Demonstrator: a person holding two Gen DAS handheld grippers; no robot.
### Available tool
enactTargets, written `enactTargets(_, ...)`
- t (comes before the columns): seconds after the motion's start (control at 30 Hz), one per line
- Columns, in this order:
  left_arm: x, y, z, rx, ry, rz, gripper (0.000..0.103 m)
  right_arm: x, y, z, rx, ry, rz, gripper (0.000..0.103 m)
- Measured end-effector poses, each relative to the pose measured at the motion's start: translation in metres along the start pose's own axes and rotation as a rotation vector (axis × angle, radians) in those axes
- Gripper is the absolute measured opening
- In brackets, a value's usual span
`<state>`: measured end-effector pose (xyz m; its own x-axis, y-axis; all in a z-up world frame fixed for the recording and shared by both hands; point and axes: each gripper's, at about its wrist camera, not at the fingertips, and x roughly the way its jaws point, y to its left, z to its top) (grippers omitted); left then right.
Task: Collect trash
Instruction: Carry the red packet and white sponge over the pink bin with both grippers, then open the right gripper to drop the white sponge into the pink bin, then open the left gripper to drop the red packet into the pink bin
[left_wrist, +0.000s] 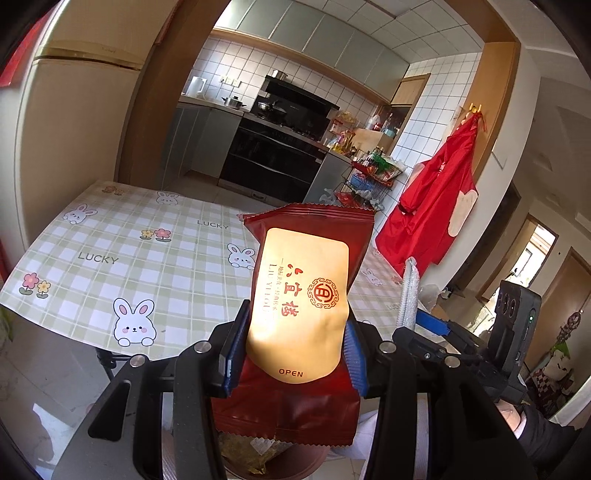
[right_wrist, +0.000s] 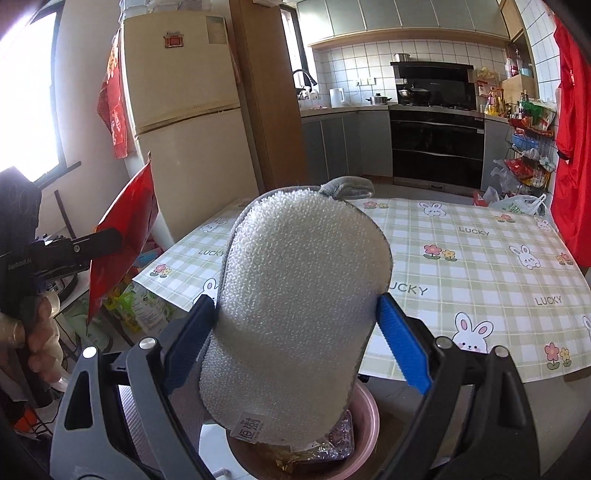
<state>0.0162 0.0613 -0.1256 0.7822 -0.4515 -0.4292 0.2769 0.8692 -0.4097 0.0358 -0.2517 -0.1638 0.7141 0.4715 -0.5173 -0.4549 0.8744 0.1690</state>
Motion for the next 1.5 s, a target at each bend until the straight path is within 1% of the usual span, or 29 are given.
enactTargets(0.23,0.007,0.011,-0.007,-0.023,0.027,0.000,0.045,0.025,0.007,-0.020,0.020,0.116,0.062,0.094)
enactTargets(0.33,0.014,0.016,-0.010,-0.032,0.043,0.001,0.045,0.036,0.007,-0.025,0.033,0.146,0.077,0.094)
enactTargets(0.4,0.019,0.018,-0.011,-0.034,0.056,0.001,0.045,0.038,0.006,-0.026,0.043,0.149,0.079,0.094)
enactTargets(0.57,0.030,0.017,-0.015,-0.025,0.096,-0.003,0.045,0.033,-0.009,-0.017,0.088,0.108,0.048,0.096)
enactTargets(0.73,0.046,0.007,-0.024,0.005,0.147,-0.014,0.045,0.017,-0.030,-0.005,0.117,0.054,-0.016,0.096)
enactTargets(0.93,0.068,-0.009,-0.035,0.039,0.213,-0.039,0.046,-0.003,-0.053,-0.001,0.140,0.000,-0.063,0.097)
enactTargets(1.17,0.094,-0.021,-0.047,0.062,0.288,-0.068,0.049,-0.015,-0.074,-0.004,0.184,-0.019,-0.094,0.097)
enactTargets(1.2,0.098,-0.022,-0.050,0.060,0.305,-0.078,0.050,-0.016,-0.076,-0.004,0.192,-0.016,-0.099,0.097)
enactTargets(1.27,0.105,-0.024,-0.056,0.053,0.339,-0.105,0.060,-0.018,-0.079,-0.006,0.207,-0.016,-0.094,0.097)
enactTargets(1.3,0.108,-0.025,-0.059,0.057,0.351,-0.101,0.071,-0.018,-0.081,-0.006,0.215,-0.016,-0.094,0.097)
enactTargets(1.33,0.110,-0.026,-0.063,0.062,0.358,-0.097,0.075,-0.017,-0.081,-0.007,0.218,-0.015,-0.094,0.097)
enactTargets(1.4,0.115,-0.025,-0.066,0.063,0.374,-0.093,0.075,-0.016,-0.082,-0.007,0.220,-0.008,-0.093,0.097)
enactTargets(1.5,0.114,-0.020,-0.065,0.056,0.366,-0.074,0.078,-0.013,-0.080,-0.006,0.209,0.003,-0.095,0.097)
